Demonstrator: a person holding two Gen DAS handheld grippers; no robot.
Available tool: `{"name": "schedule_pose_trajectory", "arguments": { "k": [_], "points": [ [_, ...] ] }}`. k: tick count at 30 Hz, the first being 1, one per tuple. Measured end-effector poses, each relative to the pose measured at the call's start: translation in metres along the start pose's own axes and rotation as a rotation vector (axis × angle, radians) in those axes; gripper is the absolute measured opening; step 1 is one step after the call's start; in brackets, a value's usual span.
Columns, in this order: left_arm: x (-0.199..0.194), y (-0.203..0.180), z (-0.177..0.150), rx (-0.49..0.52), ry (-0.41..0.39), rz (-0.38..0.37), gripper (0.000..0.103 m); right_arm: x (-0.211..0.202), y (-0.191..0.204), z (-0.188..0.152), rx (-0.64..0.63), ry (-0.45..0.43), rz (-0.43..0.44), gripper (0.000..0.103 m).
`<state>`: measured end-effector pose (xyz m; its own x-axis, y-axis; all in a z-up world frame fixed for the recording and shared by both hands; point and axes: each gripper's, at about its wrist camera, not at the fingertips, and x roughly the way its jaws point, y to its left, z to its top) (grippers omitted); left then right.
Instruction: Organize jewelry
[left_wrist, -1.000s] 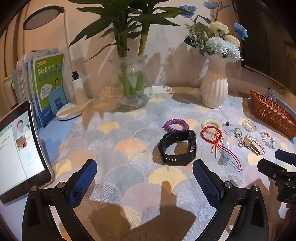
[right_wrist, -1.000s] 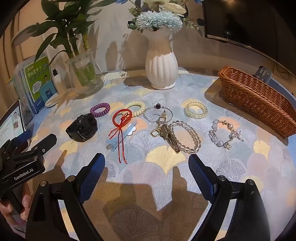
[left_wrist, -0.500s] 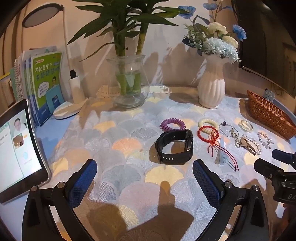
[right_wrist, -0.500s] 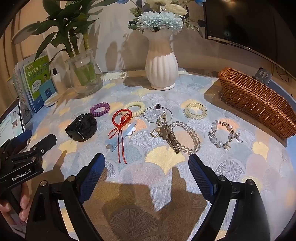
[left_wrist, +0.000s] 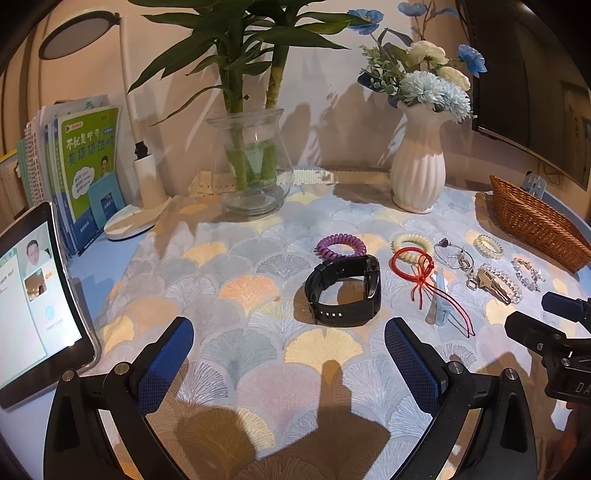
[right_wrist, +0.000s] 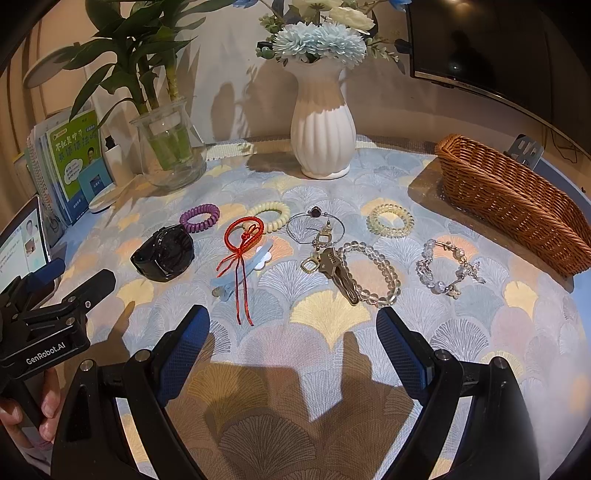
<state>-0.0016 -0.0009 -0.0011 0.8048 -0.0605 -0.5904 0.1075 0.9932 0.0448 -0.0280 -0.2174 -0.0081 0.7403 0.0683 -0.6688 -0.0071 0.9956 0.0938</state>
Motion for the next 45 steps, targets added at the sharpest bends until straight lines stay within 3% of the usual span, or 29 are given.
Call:
{"name": "schedule_pose_trajectory", "arguments": {
  "k": [11,19,22,28,31,36,39,40,41,45],
  "points": [
    [-0.002,-0.003,-0.001,0.02,-0.015,-0.004,0.103,0.0,0.0,0.0,-0.003,-0.001,-0.003,0.093],
    [-0.004,-0.007,0.0,0.05,-0.004,-0.059,0.102,0.0,0.001,0.0,-0.001,-0.002,0.008,0.093],
    [-0.005,-0.008,0.004,0.078,0.042,-0.147,0.102,0.0,-0.003,0.0,0.014,0.003,0.036,0.093],
    [-0.008,-0.025,0.023,0.249,0.105,-0.189,0.101,-0.006,-0.011,0.001,0.04,0.004,0.065,0.093],
    [0.006,-0.031,0.034,0.27,0.151,-0.223,0.091,-0.009,-0.019,0.0,0.031,0.045,0.12,0.089],
    [0.039,-0.046,0.045,0.262,0.201,-0.261,0.086,-0.029,-0.049,0.006,-0.045,0.037,0.008,0.089],
    [0.058,-0.049,0.045,0.242,0.249,-0.253,0.086,-0.035,-0.074,0.015,-0.081,0.05,-0.055,0.075],
    [0.062,-0.049,0.045,0.241,0.257,-0.249,0.086,-0.033,-0.082,0.017,-0.087,0.071,-0.068,0.061],
    [0.064,-0.05,0.045,0.239,0.258,-0.252,0.086,-0.03,-0.088,0.017,-0.088,0.094,-0.072,0.055],
    [0.069,-0.05,0.045,0.222,0.252,-0.268,0.082,-0.007,-0.108,0.02,-0.036,0.179,-0.029,0.05]
  ]
}}
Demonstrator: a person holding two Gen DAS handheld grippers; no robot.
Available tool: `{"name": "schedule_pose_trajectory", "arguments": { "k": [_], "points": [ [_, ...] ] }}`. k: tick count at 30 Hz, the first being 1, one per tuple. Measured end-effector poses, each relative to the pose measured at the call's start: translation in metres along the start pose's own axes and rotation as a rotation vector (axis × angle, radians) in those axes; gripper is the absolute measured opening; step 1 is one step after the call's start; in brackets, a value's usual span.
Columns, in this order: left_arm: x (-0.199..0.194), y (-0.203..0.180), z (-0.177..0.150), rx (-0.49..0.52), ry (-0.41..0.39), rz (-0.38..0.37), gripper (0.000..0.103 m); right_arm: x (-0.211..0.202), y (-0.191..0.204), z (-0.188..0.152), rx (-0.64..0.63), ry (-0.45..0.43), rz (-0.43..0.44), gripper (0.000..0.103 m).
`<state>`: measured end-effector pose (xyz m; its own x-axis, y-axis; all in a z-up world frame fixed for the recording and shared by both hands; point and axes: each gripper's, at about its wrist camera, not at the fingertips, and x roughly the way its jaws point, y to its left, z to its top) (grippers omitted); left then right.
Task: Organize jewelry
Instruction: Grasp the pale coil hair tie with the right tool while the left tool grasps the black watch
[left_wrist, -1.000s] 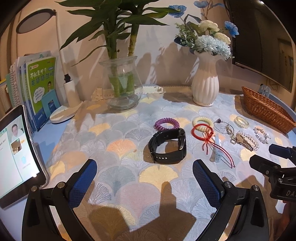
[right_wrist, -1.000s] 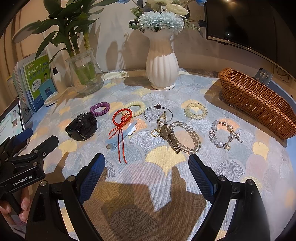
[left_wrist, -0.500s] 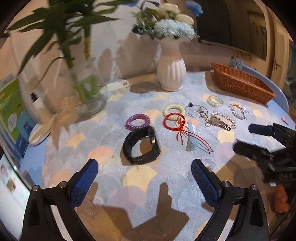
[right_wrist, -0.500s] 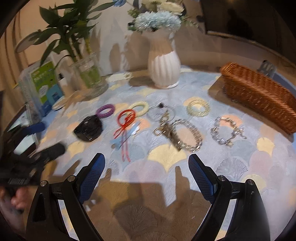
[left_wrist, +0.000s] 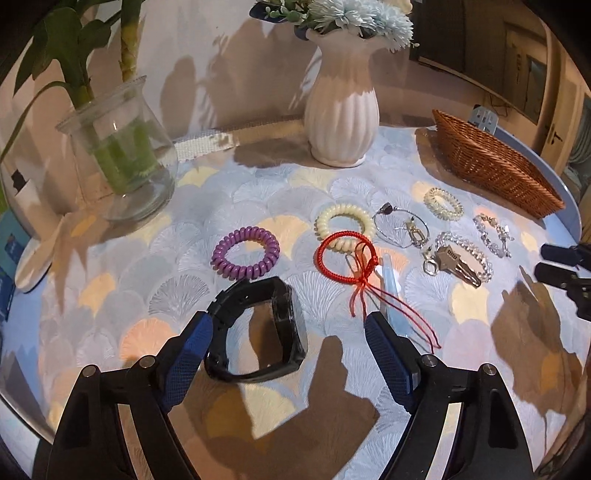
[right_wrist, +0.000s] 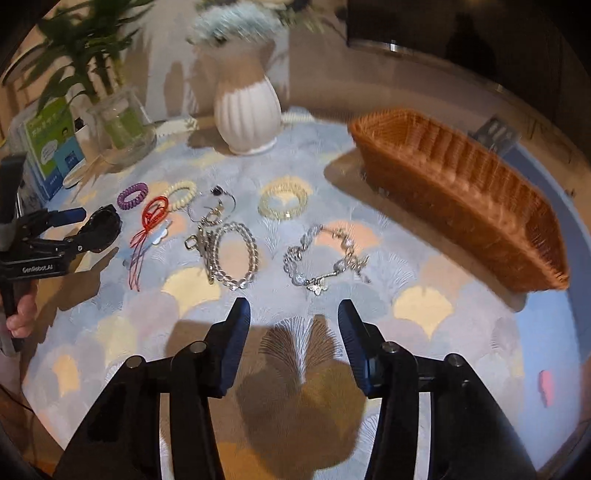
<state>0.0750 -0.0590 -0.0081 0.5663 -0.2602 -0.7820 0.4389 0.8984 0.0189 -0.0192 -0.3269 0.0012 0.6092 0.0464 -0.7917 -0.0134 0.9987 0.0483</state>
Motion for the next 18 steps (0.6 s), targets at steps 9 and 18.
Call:
{"name": "schedule_pose_trajectory", "arguments": {
  "k": [9,18],
  "points": [
    [0.01,0.003,-0.001,-0.02,0.001,-0.022,0.067,0.034,-0.003,0.054,0.046,0.007,0.04,0.038],
    [0.015,0.007,-0.003,-0.042,0.008,-0.062,0.064,0.096,-0.008,0.09,0.056,0.055,-0.02,0.034]
  ]
}}
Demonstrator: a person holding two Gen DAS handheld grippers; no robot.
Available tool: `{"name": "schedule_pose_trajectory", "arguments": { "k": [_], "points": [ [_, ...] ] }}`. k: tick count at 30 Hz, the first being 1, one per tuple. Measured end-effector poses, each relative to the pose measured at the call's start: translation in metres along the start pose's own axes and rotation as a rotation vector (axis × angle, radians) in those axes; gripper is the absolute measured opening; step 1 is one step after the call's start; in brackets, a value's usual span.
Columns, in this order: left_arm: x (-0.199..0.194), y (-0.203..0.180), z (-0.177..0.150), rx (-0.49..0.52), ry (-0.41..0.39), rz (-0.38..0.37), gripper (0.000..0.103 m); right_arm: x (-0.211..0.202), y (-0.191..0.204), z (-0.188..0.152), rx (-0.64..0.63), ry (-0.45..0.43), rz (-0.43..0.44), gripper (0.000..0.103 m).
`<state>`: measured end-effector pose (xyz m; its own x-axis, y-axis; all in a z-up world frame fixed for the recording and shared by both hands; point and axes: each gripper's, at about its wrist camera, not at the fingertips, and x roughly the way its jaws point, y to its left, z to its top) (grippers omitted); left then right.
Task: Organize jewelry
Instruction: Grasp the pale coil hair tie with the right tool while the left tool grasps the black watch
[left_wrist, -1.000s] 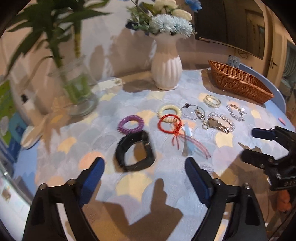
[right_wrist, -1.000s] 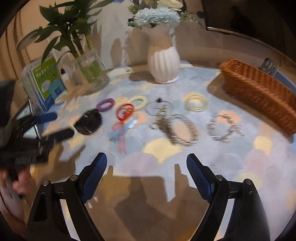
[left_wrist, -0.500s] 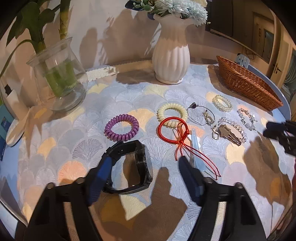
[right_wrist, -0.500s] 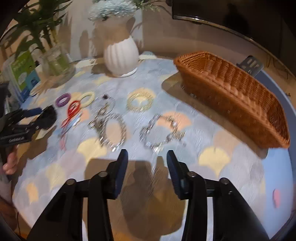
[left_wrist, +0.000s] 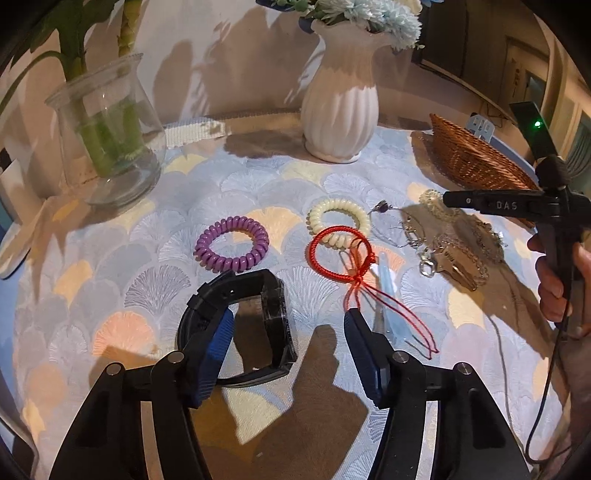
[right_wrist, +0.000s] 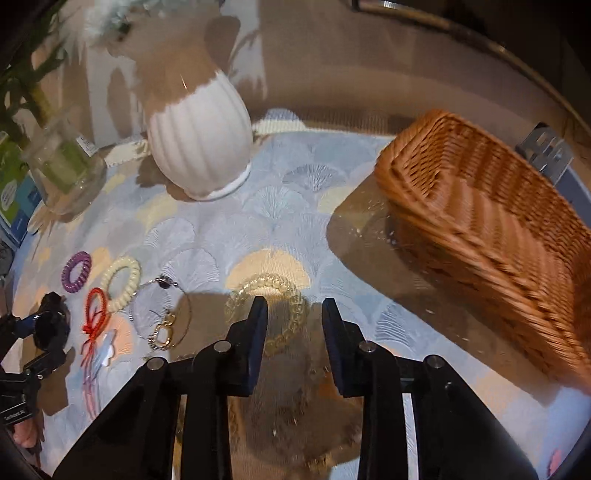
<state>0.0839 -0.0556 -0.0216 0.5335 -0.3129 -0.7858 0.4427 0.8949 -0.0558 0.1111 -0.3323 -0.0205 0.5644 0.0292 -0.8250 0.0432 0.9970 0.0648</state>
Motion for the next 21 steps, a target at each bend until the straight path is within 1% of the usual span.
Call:
{"name": "schedule_pose_trajectory", "arguments": {
  "k": [1,2,3,4,5,6,8,11,12,14,16,19,21],
  "points": [
    [0.002,0.0,0.0,-0.002,0.005,0.003,0.064,0.004,0.002,-0.002,-0.01,0.006,-0.004,0.034],
    [0.003,0.0,0.0,-0.003,0.009,0.003,0.064,0.005,0.006,-0.002,-0.03,-0.01,-0.019,0.032],
    [0.005,0.0,-0.001,-0.007,0.015,0.007,0.059,0.005,0.012,-0.003,-0.066,-0.019,-0.039,0.029],
    [0.005,0.0,-0.001,-0.008,0.016,0.014,0.053,0.005,0.017,-0.004,-0.09,-0.027,-0.048,0.024],
    [0.006,0.0,-0.001,-0.008,0.018,0.026,0.037,0.006,0.02,-0.005,-0.103,-0.031,-0.047,0.017],
    [0.007,0.001,-0.002,-0.008,0.02,0.034,0.023,0.007,0.024,-0.006,-0.119,-0.036,-0.045,0.015],
    [0.007,0.003,-0.003,-0.019,0.022,0.018,0.018,0.006,0.033,-0.011,-0.161,-0.05,-0.065,0.013],
    [0.002,0.003,-0.004,-0.015,-0.002,0.048,0.018,0.004,0.04,-0.017,-0.197,-0.058,-0.079,0.012],
    [0.001,0.003,-0.004,-0.018,-0.006,0.046,0.017,0.003,0.04,-0.018,-0.197,-0.058,-0.063,0.011],
    [-0.002,0.005,-0.003,-0.026,-0.015,0.031,0.017,-0.001,0.036,-0.02,-0.171,-0.054,0.002,0.011],
    [-0.006,0.006,-0.003,-0.027,-0.031,0.026,0.016,-0.01,0.03,-0.021,-0.138,-0.056,0.05,0.011],
    [-0.01,0.005,-0.003,-0.024,-0.043,0.011,0.016,-0.028,0.026,-0.028,-0.124,-0.078,0.08,0.011],
    [-0.013,0.002,-0.001,-0.018,-0.048,0.016,0.016,-0.041,0.025,-0.032,-0.117,-0.093,0.095,0.011]
  ]
}}
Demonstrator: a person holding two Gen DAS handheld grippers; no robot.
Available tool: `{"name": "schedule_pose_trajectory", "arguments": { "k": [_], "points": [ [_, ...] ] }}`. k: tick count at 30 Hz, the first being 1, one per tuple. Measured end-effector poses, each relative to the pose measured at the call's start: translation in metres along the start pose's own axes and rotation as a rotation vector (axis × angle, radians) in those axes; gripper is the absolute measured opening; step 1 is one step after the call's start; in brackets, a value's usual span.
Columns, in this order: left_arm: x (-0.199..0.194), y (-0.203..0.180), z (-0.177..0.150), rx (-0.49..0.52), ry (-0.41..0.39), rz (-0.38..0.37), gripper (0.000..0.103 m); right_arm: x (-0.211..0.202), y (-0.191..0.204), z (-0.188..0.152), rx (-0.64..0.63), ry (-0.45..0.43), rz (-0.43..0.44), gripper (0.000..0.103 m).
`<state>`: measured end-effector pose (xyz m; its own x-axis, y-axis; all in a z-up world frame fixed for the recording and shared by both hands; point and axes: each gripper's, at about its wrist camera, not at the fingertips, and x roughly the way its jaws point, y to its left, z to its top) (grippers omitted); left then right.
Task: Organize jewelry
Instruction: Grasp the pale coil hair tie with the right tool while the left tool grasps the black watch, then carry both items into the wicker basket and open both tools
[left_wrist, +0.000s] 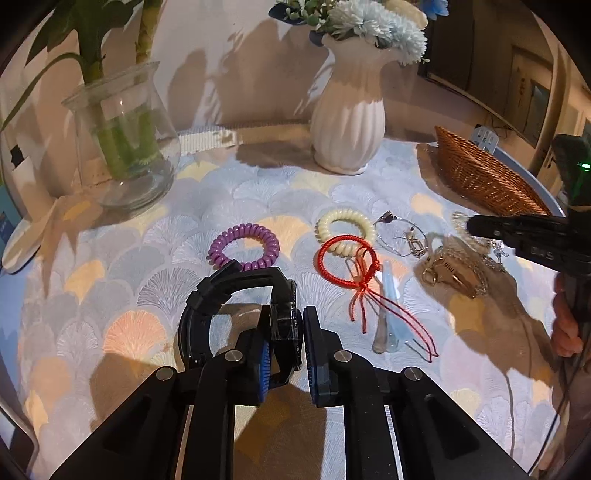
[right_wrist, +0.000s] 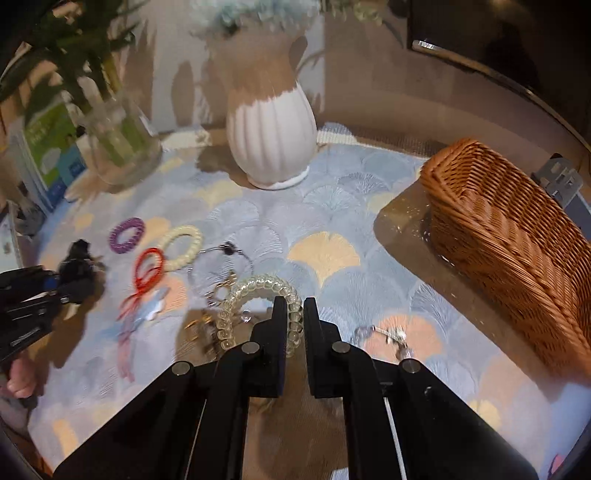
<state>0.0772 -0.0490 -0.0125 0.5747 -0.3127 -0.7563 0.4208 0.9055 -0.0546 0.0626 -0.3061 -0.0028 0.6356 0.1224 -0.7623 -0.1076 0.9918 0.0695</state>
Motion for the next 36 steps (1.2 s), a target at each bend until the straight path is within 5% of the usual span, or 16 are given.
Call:
{"name": "schedule_pose_trajectory", "arguments": {
  "k": [11,17,22,29,36],
  "points": [
    [-0.039,-0.069,0.04,0.168,-0.067,0.045,0.016,-0.088,-0.045,0.001,0.09,-0.154,-0.072,0.011],
    [-0.025,-0.162,0.106,0.304,-0.091,-0.06,0.016,-0.093,-0.133,0.011,0.396,-0.227,-0.174,0.011],
    [0.007,-0.233,0.15,0.394,-0.037,-0.15,0.016,-0.077,-0.206,-0.004,0.684,-0.214,-0.132,0.011],
    [0.063,-0.282,0.192,0.381,0.027,-0.294,0.016,-0.065,-0.223,-0.009,0.711,-0.193,-0.141,0.012],
    [0.08,-0.275,0.198,0.301,0.025,-0.331,0.04,-0.06,-0.232,-0.018,0.743,-0.188,-0.048,0.014]
  ]
}}
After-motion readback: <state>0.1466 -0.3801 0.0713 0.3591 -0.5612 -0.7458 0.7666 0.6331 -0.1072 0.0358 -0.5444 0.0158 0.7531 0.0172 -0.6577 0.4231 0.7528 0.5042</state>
